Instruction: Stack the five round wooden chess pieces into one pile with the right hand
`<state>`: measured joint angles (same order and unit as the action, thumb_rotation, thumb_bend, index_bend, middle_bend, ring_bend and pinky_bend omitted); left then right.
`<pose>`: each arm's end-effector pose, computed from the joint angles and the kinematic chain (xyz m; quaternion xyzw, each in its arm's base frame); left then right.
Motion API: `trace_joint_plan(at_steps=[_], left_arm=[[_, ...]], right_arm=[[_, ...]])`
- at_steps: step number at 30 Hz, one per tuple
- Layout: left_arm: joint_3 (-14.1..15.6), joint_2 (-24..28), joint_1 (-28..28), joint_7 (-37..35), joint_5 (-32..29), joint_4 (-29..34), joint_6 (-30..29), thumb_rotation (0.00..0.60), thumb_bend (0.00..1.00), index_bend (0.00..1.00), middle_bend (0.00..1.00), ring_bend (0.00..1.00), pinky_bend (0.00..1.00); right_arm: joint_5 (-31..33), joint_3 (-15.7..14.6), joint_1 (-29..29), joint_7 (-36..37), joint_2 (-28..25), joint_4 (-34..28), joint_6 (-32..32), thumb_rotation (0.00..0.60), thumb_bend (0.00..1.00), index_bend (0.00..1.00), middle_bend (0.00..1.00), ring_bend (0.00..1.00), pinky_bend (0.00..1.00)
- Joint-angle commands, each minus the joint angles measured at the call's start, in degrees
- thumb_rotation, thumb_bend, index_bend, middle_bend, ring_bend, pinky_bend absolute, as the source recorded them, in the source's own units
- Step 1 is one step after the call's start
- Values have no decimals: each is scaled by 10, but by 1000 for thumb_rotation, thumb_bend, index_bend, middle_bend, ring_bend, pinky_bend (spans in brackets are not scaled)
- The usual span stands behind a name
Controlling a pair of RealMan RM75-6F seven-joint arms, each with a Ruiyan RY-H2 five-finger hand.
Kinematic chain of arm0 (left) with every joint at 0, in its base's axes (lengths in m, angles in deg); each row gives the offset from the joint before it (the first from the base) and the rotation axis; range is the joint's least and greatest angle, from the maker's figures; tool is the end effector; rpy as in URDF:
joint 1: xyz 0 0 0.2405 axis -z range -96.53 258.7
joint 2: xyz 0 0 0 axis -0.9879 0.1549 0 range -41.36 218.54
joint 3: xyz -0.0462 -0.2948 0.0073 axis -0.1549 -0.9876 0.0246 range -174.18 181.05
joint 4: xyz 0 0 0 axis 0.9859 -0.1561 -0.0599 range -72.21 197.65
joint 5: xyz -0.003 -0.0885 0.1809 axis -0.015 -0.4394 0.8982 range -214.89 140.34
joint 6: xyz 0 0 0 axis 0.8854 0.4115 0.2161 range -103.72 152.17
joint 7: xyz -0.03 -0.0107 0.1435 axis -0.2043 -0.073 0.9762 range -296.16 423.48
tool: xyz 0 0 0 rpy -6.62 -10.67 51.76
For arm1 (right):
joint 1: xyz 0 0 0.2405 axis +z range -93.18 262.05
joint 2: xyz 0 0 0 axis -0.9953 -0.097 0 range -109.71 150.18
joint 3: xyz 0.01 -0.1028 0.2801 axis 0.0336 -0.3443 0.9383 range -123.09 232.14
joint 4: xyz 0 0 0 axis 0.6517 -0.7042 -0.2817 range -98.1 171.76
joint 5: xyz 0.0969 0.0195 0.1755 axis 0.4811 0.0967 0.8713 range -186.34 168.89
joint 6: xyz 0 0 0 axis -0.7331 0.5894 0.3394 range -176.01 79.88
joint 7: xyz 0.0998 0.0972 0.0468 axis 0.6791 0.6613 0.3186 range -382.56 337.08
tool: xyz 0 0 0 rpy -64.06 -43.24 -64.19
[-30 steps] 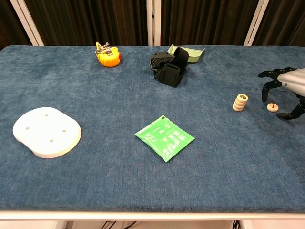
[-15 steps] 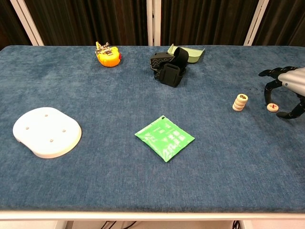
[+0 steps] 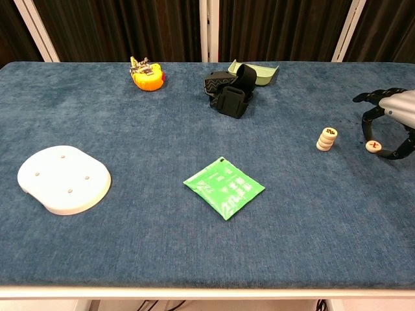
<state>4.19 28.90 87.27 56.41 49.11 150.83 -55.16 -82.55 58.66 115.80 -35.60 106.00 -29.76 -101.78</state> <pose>-0.3707 0.1821 0.2010 -0.6254 -0.4194 -0.3379 0.5646 -0.3243 -0.3519 0.0312 0.7516 -0.3417 0.2436 0.5089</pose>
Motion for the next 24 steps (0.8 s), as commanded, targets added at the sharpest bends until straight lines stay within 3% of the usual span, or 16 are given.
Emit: trace_joint_plan(at_steps=[1, 8, 15, 24], left_arm=[[0, 0, -1, 0, 0, 0, -2, 600, 70, 0, 0, 0, 0], [0, 1, -1, 1, 2, 2, -3, 600, 71, 0, 0, 0, 0], [0, 2, -2, -3, 2, 2, -6, 600, 70, 0, 0, 0, 0], [0, 5, -3, -7, 0, 3, -6, 600, 70, 0, 0, 0, 0]], right_arm=[[-5, 3, 0, 7, -5, -6, -6, 600, 254, 531, 43, 0, 0], [-18, 21, 10, 14, -35, -60, -22, 600, 254, 532, 48, 0, 0], [-10, 34, 32, -28, -60, -125, -8, 600, 256, 534, 61, 0, 0], [19, 32, 49, -77, -54, -144, 13, 600, 256, 535, 64, 0, 0]])
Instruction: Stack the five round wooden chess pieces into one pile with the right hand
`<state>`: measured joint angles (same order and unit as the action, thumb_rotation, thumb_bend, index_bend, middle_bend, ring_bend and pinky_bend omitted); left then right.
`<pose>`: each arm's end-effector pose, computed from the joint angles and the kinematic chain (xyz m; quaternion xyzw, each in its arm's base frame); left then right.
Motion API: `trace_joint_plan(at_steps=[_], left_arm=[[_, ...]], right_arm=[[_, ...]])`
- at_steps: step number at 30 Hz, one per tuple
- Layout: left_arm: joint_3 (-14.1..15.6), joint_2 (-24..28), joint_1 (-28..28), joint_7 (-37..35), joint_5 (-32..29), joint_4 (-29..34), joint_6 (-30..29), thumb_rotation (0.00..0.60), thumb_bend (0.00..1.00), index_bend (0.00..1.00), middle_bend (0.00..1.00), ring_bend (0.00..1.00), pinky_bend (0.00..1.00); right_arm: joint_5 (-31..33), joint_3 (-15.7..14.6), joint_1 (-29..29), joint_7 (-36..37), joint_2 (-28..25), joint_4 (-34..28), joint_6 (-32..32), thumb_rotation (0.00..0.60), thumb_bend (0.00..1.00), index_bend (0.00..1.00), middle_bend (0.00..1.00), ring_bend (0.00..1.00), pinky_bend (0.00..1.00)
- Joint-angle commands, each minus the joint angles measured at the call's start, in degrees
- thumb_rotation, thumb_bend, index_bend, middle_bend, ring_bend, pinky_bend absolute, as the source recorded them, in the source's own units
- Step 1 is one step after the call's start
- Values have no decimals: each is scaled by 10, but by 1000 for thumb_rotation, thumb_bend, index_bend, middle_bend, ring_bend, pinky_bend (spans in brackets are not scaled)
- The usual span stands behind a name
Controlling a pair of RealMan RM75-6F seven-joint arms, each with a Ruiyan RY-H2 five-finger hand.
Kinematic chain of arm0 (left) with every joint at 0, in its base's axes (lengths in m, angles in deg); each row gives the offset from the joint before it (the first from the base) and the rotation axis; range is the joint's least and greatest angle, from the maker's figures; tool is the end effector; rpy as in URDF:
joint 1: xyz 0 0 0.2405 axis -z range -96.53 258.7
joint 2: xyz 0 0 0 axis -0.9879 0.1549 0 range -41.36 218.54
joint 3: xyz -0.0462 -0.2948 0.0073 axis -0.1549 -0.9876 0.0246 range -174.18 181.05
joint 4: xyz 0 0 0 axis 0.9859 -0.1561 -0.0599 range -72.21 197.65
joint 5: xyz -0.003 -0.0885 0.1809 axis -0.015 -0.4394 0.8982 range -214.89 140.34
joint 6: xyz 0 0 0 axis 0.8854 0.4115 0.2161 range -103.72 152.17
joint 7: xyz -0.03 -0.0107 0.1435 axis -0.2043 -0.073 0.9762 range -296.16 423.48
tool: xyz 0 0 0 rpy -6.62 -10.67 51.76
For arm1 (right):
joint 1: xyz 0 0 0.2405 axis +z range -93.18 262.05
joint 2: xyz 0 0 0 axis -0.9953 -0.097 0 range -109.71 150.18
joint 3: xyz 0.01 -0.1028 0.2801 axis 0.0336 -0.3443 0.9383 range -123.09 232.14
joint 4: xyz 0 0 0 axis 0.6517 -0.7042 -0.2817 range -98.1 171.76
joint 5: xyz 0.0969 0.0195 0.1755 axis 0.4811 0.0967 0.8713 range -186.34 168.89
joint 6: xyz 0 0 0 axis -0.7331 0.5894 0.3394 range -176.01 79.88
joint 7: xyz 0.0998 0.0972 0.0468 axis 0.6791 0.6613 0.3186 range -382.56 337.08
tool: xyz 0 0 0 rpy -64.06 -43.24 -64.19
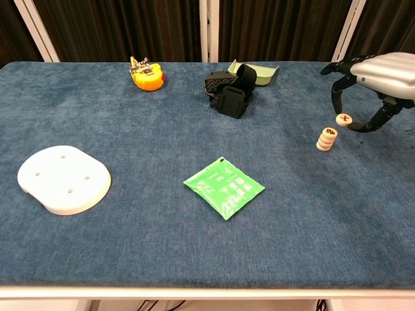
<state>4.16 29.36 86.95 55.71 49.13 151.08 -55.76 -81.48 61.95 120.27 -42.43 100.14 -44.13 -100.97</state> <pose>-0.3703 0.1803 0.2049 -0.6208 -0.4205 -0.3425 0.5661 -0.2533 -0.3647 0.0467 0.7756 -0.3064 0.2878 0.4709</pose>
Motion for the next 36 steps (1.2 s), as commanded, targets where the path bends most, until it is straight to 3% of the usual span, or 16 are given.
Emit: trace_joint_plan(at_steps=[1, 36], left_arm=[[0, 1, 0, 0, 0, 0, 0, 600, 70, 0, 0, 0, 0], [0, 1, 2, -6, -2, -1, 6, 600, 70, 0, 0, 0, 0]], right_arm=[[11, -1, 5, -11, 6, 1, 6, 600, 256, 535, 64, 0, 0], [23, -11, 19, -15, 34, 22, 2, 600, 257, 526, 64, 0, 0]])
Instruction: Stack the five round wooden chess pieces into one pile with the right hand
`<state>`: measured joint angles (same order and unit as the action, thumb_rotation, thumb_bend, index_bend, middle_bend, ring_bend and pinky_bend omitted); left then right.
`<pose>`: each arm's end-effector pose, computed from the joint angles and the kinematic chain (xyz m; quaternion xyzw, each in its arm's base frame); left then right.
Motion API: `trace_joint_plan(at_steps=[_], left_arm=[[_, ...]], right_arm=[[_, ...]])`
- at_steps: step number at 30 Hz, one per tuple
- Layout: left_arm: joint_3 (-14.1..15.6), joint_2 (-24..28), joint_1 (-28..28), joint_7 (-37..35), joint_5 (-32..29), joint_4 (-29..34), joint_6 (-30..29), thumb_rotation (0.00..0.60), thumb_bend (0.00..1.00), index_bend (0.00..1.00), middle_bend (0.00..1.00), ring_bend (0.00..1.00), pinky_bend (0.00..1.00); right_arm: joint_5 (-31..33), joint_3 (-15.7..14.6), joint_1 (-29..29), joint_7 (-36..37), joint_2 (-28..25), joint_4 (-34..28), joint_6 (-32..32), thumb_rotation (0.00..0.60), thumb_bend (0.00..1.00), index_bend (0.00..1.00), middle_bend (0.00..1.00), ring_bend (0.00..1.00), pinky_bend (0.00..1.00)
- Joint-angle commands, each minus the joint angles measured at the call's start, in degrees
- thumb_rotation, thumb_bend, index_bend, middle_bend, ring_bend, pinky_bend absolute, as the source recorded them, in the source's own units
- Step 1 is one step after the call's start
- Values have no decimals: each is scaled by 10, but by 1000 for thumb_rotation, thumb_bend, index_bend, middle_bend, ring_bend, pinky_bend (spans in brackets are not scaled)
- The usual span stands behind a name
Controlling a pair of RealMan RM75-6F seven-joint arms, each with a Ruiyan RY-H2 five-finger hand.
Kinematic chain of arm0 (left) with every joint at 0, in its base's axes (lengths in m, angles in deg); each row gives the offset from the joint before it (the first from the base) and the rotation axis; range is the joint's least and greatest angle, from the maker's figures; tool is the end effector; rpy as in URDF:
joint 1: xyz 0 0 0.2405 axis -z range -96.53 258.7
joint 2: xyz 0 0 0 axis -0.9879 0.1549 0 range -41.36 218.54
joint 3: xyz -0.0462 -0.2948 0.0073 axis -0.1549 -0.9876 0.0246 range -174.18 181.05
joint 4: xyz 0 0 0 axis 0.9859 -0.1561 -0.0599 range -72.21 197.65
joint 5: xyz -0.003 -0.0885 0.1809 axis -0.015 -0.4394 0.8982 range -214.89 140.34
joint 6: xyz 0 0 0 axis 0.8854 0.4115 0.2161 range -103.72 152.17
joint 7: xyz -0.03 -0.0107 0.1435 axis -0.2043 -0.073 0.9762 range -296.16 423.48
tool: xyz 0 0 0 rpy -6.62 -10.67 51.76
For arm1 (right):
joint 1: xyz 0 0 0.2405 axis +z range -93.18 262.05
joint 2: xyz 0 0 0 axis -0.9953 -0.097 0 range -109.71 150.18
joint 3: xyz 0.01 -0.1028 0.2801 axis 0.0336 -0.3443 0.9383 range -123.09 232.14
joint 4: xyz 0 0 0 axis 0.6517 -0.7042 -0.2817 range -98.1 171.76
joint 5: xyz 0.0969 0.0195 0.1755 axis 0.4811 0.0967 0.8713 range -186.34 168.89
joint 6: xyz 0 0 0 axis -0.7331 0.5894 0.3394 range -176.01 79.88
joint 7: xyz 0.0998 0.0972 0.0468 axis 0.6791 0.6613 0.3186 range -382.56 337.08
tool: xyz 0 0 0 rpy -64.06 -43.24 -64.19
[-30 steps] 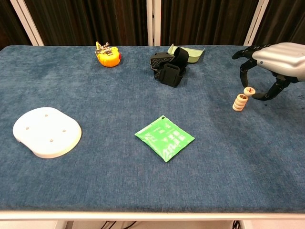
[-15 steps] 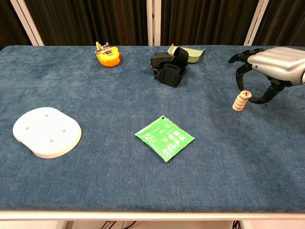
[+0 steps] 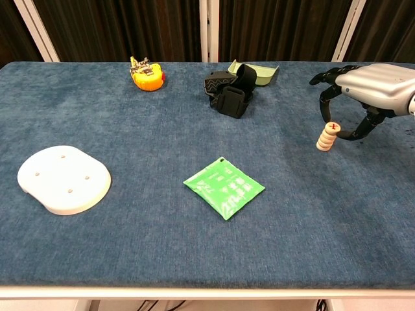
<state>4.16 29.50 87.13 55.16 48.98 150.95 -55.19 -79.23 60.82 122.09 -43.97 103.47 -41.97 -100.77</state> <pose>-0.3713 0.1813 0.2051 -0.6205 -0.4246 -0.3411 0.5642 -0.2482 -0.3683 0.0251 0.7810 -0.3081 0.2808 0.4651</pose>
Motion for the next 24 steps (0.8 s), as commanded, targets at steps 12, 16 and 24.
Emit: trace_joint_plan(at_steps=[12, 16, 24], left_arm=[[0, 1, 0, 0, 0, 1, 1, 600, 70, 0, 0, 0, 0], [0, 1, 0, 1, 0, 2, 0, 600, 70, 0, 0, 0, 0], [0, 1, 0, 2, 2, 2, -1, 600, 70, 0, 0, 0, 0]], right_arm=[[5, -1, 1, 1, -1, -2, 0, 600, 257, 449, 56, 0, 0], [4, -1, 1, 3, -5, -5, -2, 600, 256, 400, 51, 0, 0], [-7, -5, -7, 11, -21, -21, -15, 600, 254, 388, 49, 0, 0]])
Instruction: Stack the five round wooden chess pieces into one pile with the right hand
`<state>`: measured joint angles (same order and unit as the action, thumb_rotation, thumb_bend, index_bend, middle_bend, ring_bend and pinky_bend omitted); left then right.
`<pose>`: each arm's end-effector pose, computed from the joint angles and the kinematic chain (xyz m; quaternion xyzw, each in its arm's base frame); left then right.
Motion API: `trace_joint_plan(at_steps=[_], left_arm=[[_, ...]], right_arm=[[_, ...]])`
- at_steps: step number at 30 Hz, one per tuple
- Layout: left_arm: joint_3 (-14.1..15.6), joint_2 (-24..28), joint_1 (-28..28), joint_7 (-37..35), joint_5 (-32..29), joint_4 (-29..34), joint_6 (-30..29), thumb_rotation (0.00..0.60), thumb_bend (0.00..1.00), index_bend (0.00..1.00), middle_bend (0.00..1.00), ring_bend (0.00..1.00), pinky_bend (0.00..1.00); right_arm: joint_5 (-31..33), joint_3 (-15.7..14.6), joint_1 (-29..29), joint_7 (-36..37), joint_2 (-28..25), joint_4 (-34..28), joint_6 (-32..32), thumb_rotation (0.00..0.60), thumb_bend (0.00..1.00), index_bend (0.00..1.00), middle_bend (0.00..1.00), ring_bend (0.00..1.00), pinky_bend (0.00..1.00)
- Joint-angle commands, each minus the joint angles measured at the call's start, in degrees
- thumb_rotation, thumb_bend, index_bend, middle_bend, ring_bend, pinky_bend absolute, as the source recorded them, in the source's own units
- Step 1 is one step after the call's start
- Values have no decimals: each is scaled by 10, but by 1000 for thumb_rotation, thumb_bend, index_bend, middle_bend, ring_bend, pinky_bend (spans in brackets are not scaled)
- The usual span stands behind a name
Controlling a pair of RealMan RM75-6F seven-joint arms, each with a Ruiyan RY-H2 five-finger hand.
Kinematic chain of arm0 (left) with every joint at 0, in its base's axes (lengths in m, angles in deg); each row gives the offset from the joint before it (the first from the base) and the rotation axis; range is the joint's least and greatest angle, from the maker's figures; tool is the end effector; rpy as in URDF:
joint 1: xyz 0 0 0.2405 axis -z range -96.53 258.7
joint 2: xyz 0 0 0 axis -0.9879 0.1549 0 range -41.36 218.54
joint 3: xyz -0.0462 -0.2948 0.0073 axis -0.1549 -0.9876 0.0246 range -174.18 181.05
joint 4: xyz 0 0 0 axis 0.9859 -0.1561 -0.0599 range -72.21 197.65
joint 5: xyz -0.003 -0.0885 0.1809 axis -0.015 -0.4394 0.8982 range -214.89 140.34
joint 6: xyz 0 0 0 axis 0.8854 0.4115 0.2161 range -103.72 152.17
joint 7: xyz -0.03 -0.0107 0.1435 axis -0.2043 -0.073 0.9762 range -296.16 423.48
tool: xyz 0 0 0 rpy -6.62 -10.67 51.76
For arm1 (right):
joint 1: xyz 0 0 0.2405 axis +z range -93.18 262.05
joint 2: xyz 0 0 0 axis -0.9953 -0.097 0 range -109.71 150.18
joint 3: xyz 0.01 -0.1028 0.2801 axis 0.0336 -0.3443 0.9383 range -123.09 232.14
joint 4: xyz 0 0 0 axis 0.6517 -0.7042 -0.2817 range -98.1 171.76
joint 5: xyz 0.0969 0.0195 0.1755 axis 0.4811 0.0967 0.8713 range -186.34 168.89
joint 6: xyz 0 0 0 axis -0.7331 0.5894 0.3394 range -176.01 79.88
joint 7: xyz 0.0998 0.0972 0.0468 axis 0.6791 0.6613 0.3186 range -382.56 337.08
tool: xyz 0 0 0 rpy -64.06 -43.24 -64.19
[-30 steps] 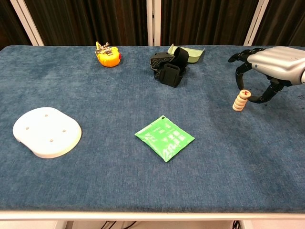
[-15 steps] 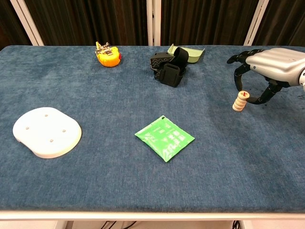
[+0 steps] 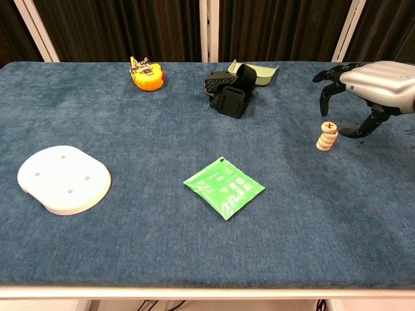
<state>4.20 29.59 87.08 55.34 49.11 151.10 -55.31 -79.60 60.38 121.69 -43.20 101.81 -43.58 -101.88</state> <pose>-0.3707 0.1808 0.2054 -0.6214 -0.4233 -0.3410 0.5642 -0.2492 -0.3653 0.0349 0.7775 -0.3089 0.2862 0.4670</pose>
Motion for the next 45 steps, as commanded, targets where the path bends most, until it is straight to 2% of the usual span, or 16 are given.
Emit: trace_joint_plan(at_steps=[1, 4, 6, 8, 9, 11, 15, 18, 22, 29, 45], left_arm=[[0, 0, 0, 0, 0, 0, 0, 600, 70, 0, 0, 0, 0], [0, 0, 0, 2, 1, 1, 0, 600, 71, 0, 0, 0, 0], [1, 0, 0, 4, 2, 2, 0, 600, 70, 0, 0, 0, 0], [1, 0, 0, 5, 2, 2, 0, 600, 70, 0, 0, 0, 0], [1, 0, 0, 6, 2, 3, -1, 600, 70, 0, 0, 0, 0], [1, -1, 0, 6, 2, 3, -1, 600, 70, 0, 0, 0, 0], [0, -1, 0, 5, 0, 2, 0, 600, 70, 0, 0, 0, 0], [0, -1, 1, 3, 0, 0, 1, 600, 70, 0, 0, 0, 0], [0, 0, 1, 1, 0, 0, 2, 600, 70, 0, 0, 0, 0], [1, 0, 0, 2, 2, 1, -1, 600, 70, 0, 0, 0, 0], [1, -2, 3, 6, -2, 0, 6, 600, 70, 0, 0, 0, 0]], right_arm=[[-5, -2, -4, 4, -8, -7, -6, 600, 255, 387, 49, 0, 0], [-5, -8, -6, 7, -19, -12, 1, 600, 259, 355, 38, 0, 0], [2, -13, -2, 6, -28, -17, 22, 600, 293, 278, 16, 0, 0], [10, -16, 2, 7, -33, -22, 39, 600, 395, 192, 2, 0, 0], [12, -17, 4, 9, -35, -23, 47, 600, 481, 162, 0, 0, 0], [11, -17, 8, 14, -34, -23, 56, 600, 615, 142, 0, 0, 0], [5, -17, 12, 23, -30, -21, 59, 600, 700, 131, 0, 0, 0], [5, -18, 13, 23, -28, -18, 60, 600, 720, 144, 0, 0, 0], [7, -20, 13, 23, -26, -15, 59, 600, 764, 207, 0, 0, 0], [3, -21, 12, 28, -25, -16, 55, 600, 874, 272, 0, 0, 0], [-3, -23, 4, 38, -19, -8, 38, 600, 915, 332, 0, 0, 0]])
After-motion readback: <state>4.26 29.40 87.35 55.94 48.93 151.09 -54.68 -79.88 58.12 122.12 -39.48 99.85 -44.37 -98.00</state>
